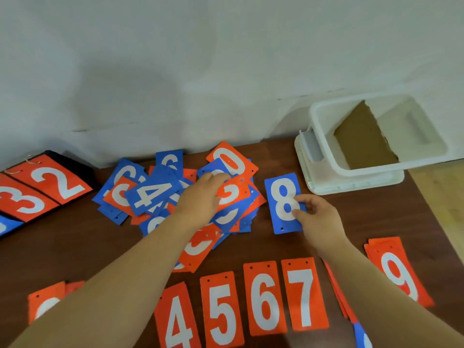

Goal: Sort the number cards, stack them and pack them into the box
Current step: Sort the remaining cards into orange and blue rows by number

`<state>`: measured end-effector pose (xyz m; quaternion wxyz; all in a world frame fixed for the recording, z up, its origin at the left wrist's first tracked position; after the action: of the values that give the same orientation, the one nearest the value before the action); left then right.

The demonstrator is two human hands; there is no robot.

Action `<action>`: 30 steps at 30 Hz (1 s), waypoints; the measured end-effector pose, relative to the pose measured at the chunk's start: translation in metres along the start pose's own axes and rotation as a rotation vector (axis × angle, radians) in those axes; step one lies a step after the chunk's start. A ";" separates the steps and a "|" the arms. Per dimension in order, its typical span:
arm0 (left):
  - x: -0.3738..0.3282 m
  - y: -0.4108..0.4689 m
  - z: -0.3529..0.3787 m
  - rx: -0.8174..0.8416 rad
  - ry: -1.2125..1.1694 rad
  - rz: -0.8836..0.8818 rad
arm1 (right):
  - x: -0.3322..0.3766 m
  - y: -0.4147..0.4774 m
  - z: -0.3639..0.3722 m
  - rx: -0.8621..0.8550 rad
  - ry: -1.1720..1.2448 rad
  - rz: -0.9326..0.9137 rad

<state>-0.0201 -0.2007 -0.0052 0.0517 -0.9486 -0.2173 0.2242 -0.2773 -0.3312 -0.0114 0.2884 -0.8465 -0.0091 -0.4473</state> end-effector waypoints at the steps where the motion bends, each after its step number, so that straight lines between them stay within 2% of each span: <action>1: -0.002 -0.014 -0.006 -0.053 -0.110 -0.052 | 0.002 -0.006 -0.008 0.007 0.033 -0.014; 5: -0.023 -0.092 -0.020 -0.224 -0.505 -0.292 | 0.011 -0.042 -0.035 0.067 0.153 -0.077; 8: -0.049 -0.157 -0.013 -0.285 -0.689 -0.453 | 0.021 -0.079 -0.055 0.236 0.133 -0.136; 12: -0.096 -0.220 -0.008 -0.369 -0.859 -0.547 | 0.038 -0.132 -0.081 0.635 -0.179 -0.218; 15: -0.145 -0.245 -0.011 -0.383 -0.896 -0.470 | 0.048 -0.164 -0.098 0.756 -0.488 -0.387; 19: -0.205 -0.271 -0.001 -0.312 -0.897 -0.360 | 0.048 -0.193 -0.119 0.770 -0.591 -0.525; 21: -0.227 -0.284 0.007 -0.274 -0.884 -0.341 | 0.043 -0.201 -0.129 0.679 -0.564 -0.602; 23: -0.243 -0.296 0.015 -0.268 -0.844 -0.355 | 0.033 -0.204 -0.139 0.504 -0.505 -0.662; 25: -0.251 -0.309 0.020 -0.357 -0.820 -0.389 | 0.016 -0.206 -0.150 0.314 -0.378 -0.613; 27: -0.251 -0.321 0.022 -0.513 -0.833 -0.435 | -0.002 -0.211 -0.158 0.206 -0.234 -0.530; 28: -0.250 -0.327 0.024 -0.574 -0.852 -0.466 | -0.010 -0.215 -0.158 0.213 -0.186 -0.496; 30: -0.250 -0.337 0.028 -0.620 -0.864 -0.516 | -0.030 -0.225 -0.148 0.332 -0.129 -0.420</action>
<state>-0.3646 -0.0062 0.1367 -0.2684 -0.6585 -0.4977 0.4966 -0.4676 -0.2097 0.1382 0.3229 -0.7940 -0.2761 -0.4348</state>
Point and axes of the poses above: each hand's wrist, its own y-axis towards the middle knuckle, its own z-axis out of the palm, x = y × z, the point moved 5 cm from there along y, towards the middle knuckle, and after that the axes turned 3 degrees about z, right-handed, at the moved point
